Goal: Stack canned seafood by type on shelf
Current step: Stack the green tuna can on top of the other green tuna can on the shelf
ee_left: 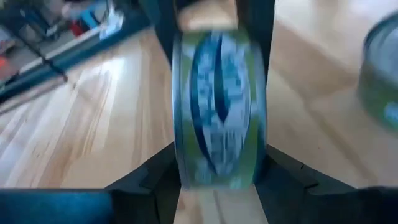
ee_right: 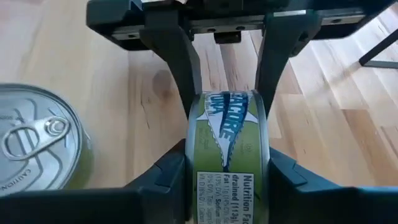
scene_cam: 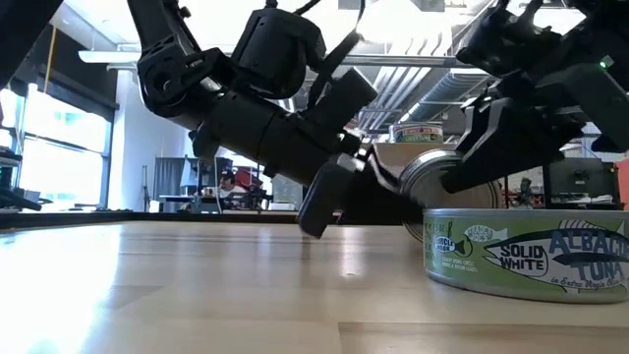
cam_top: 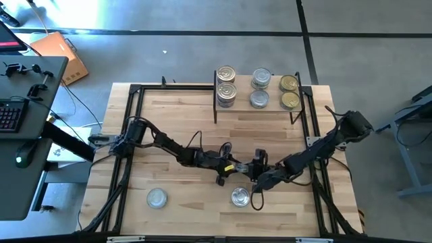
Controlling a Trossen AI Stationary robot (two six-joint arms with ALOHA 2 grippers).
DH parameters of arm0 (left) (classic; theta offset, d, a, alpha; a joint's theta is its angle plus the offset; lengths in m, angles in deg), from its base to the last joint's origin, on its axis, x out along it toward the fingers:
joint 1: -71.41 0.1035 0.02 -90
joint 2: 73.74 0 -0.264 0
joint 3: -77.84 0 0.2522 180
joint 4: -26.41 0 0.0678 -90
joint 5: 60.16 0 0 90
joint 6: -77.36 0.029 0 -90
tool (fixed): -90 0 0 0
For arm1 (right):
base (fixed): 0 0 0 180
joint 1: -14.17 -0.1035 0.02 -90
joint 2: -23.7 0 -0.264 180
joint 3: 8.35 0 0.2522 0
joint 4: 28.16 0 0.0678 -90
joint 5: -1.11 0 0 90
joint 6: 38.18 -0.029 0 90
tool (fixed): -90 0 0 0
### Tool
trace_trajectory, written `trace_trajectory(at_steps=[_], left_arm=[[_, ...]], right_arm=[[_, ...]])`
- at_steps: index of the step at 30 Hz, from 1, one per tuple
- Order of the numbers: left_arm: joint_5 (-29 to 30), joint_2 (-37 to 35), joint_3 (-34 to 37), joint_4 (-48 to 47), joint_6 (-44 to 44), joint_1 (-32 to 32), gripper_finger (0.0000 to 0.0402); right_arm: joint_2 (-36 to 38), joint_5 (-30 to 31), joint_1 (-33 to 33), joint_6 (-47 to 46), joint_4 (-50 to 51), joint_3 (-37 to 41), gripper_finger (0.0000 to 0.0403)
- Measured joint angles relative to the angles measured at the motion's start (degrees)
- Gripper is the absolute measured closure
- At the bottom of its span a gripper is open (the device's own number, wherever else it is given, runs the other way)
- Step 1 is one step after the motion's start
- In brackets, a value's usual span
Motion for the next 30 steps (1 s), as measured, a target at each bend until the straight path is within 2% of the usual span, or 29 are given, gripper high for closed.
trace_trajectory(at_steps=[2, 5, 10, 14, 17, 19, 21, 25, 30], left_arm=[[2.5, -1.0, 0.0, -4.4, 0.0, -0.2, 0.0221], [7.8, -3.6, 0.0, -14.4, -0.9, -0.8, 0.0209], [14.9, -7.6, 0.0, -28.4, -10.1, -2.1, 0.0206], [16.3, -8.5, 0.0, -31.6, -16.4, -3.4, 0.0212], [17.4, -8.3, 0.0, -31.4, -18.7, -4.7, 0.0218], [18.7, -8.3, 0.1, -31.3, -19.8, -5.5, 0.0221], [19.9, -8.3, 0.1, -30.7, -20.4, -6.3, 0.0225], [20.4, -8.3, 0.3, -27.3, -20.0, -7.4, 0.0229], [20.4, -8.3, 0.6, -25.5, -19.3, -8.5, 0.0229]], right_arm=[[-0.1, 0.0, -0.1, -0.1, 3.1, -1.8, 0.0283], [-0.1, 0.9, -1.0, -0.8, 12.9, -7.5, 0.0283], [-0.1, 7.5, -1.9, -9.0, 40.2, -21.8, 0.0283], [-0.1, 14.6, -1.5, -16.6, 62.7, -33.2, 0.0283], [0.0, 17.6, 1.0, -21.0, 78.0, -40.5, 0.0283], [0.0, 19.1, 4.1, -22.9, 87.6, -44.5, 0.0283], [0.2, 19.8, 8.2, -22.5, 92.1, -47.0, 0.0283], [3.4, 18.3, 19.8, -5.5, 87.7, -47.2, 0.0283], [5.0, 15.0, 37.2, 4.2, 91.7, -47.1, 0.0283]])
